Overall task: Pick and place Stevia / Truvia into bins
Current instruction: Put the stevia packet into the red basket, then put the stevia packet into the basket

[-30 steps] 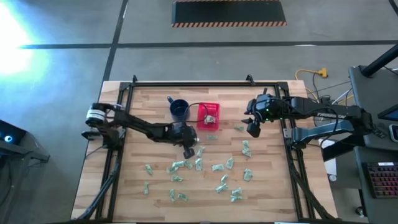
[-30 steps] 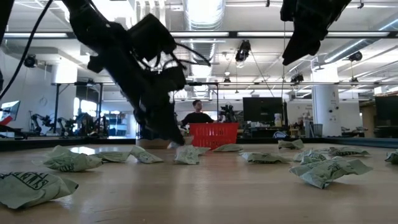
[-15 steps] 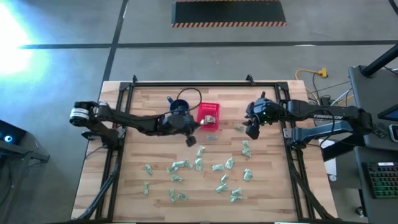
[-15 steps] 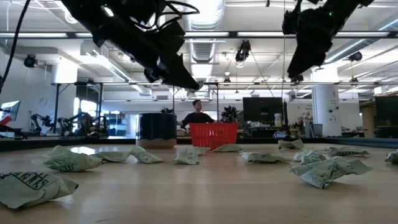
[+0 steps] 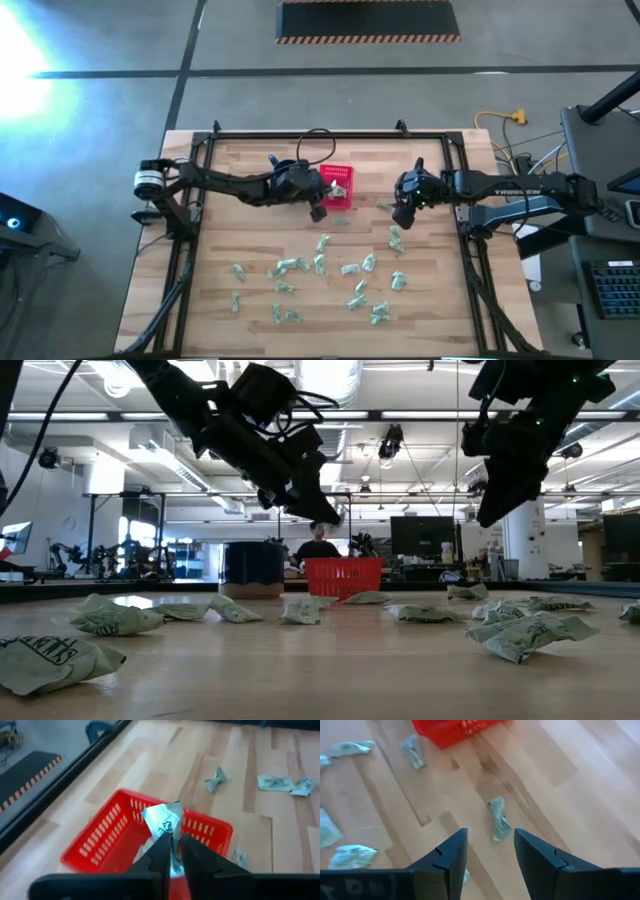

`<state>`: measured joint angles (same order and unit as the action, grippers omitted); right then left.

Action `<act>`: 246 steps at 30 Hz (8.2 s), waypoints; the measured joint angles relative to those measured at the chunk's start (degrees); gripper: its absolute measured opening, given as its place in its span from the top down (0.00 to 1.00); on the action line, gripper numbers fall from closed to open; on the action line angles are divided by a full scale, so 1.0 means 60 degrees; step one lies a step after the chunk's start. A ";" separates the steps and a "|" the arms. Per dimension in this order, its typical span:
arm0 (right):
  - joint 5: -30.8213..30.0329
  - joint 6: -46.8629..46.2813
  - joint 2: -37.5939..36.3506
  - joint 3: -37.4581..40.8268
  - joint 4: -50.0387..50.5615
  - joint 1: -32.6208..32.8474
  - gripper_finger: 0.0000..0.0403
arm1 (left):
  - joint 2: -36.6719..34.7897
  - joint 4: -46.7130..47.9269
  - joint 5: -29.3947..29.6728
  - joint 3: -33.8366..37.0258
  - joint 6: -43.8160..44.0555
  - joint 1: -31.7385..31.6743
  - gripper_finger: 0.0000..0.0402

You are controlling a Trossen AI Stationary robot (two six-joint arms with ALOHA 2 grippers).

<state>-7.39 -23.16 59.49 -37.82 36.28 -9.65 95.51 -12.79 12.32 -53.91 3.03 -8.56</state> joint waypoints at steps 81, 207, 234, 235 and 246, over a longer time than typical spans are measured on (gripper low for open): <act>0.1316 0.3713 0.6731 -0.4087 -0.5077 -0.0634 0.83 | -0.2817 0.4244 -0.2685 0.2247 0.4188 0.3069 0.61; -0.0150 -0.5196 0.3978 0.0774 -0.1618 0.2408 0.55 | -0.3018 0.3982 -0.0802 -0.1330 0.0070 -0.0135 0.63; -0.0778 -0.0852 0.4266 -0.2138 -0.2303 0.2222 0.98 | -0.3107 0.7483 -0.0928 -0.1281 0.1674 0.1495 0.63; -0.0782 -0.0473 0.4298 -0.2313 -0.2512 0.2124 0.98 | -0.3093 0.7675 -0.0935 -0.1231 0.1726 0.1581 0.63; -0.0774 0.2127 0.4470 -0.3296 -0.4002 0.0497 0.98 | -0.3091 0.7669 -0.1078 -0.0226 0.3361 0.2680 0.63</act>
<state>-12.03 -10.40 86.31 -57.60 12.27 -6.67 76.97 33.22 5.85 -55.27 23.20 7.52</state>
